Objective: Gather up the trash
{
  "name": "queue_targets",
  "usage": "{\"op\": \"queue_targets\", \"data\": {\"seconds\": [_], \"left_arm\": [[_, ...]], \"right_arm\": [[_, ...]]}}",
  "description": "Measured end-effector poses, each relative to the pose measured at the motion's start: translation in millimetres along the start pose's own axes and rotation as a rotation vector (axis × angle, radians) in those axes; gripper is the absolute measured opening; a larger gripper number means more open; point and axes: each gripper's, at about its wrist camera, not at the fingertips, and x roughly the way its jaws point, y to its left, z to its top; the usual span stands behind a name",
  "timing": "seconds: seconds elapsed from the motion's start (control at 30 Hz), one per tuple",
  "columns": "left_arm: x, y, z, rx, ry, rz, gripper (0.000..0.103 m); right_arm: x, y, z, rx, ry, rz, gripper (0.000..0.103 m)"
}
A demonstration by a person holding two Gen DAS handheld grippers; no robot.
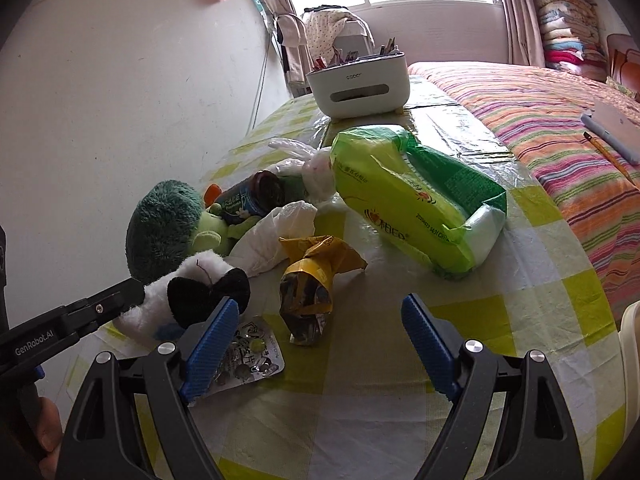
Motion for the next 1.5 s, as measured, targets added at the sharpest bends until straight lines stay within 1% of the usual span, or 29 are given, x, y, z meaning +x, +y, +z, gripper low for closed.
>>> {"op": "queue_targets", "data": {"seconds": [0.1, 0.2, 0.27, 0.33, 0.4, 0.43, 0.47, 0.5, 0.57, 0.73, 0.83, 0.97, 1.1, 1.3, 1.5], "left_arm": [[-3.6, 3.4, 0.2, -0.018, -0.011, -0.007, 0.008], [-8.6, 7.8, 1.4, -0.041, -0.028, -0.023, 0.007], [-10.8, 11.0, 2.6, -0.06, -0.031, -0.044, 0.007], [-12.1, 13.8, 3.7, -0.072, -0.033, -0.052, 0.007], [-13.3, 15.0, 3.8, -0.075, -0.035, -0.053, 0.007], [-13.7, 15.1, 3.8, -0.079, -0.035, -0.058, 0.007], [-14.1, 14.9, 3.8, -0.08, -0.035, -0.063, 0.007], [-14.6, 14.5, 4.2, -0.081, -0.036, -0.068, 0.007], [-17.1, 14.5, 3.5, -0.081, -0.042, -0.075, 0.007], [-23.0, 12.7, 4.6, -0.08, -0.057, -0.098, 0.007], [-24.3, 12.0, 4.9, -0.082, -0.058, -0.103, 0.007], [-26.4, 6.3, 4.9, -0.072, -0.056, -0.122, 0.007], [-28.9, -0.9, 4.6, -0.054, -0.06, -0.136, 0.006], [-32.2, -10.3, 4.3, -0.046, -0.071, -0.156, 0.003], [-35.3, -23.5, 6.8, -0.033, -0.085, -0.183, 0.001]], "right_arm": [[8.2, 2.4, 1.4, 0.0, 0.041, 0.011, 0.081], [13.8, 4.5, 1.1, -0.002, 0.072, 0.02, 0.076], [17.5, 5.2, 0.6, 0.0, 0.092, 0.025, 0.063], [22.1, 5.2, 0.2, 0.003, 0.115, 0.032, 0.056], [26.1, 2.8, -0.1, 0.017, 0.133, 0.044, 0.043], [27.3, 1.8, -0.5, 0.023, 0.14, 0.056, 0.025], [29.6, 0.2, 0.5, 0.028, 0.144, 0.062, 0.019], [29.1, -0.6, 0.2, 0.032, 0.142, 0.066, 0.018], [29.1, -1.7, 1.1, 0.032, 0.134, 0.073, 0.011], [18.1, -3.3, 3.2, 0.029, 0.071, 0.076, 0.009], [6.8, -5.1, 3.4, 0.03, 0.024, 0.062, 0.009], [-6.1, -12.5, 3.3, 0.057, -0.016, 0.065, 0.009], [-20.8, -17.1, -1.4, 0.069, -0.046, 0.07, 0.009], [-43.7, -21.1, -4.9, 0.06, -0.102, 0.054, 0.009], [-51.8, -27.9, -5.9, 0.062, -0.116, 0.05, 0.009]]}}
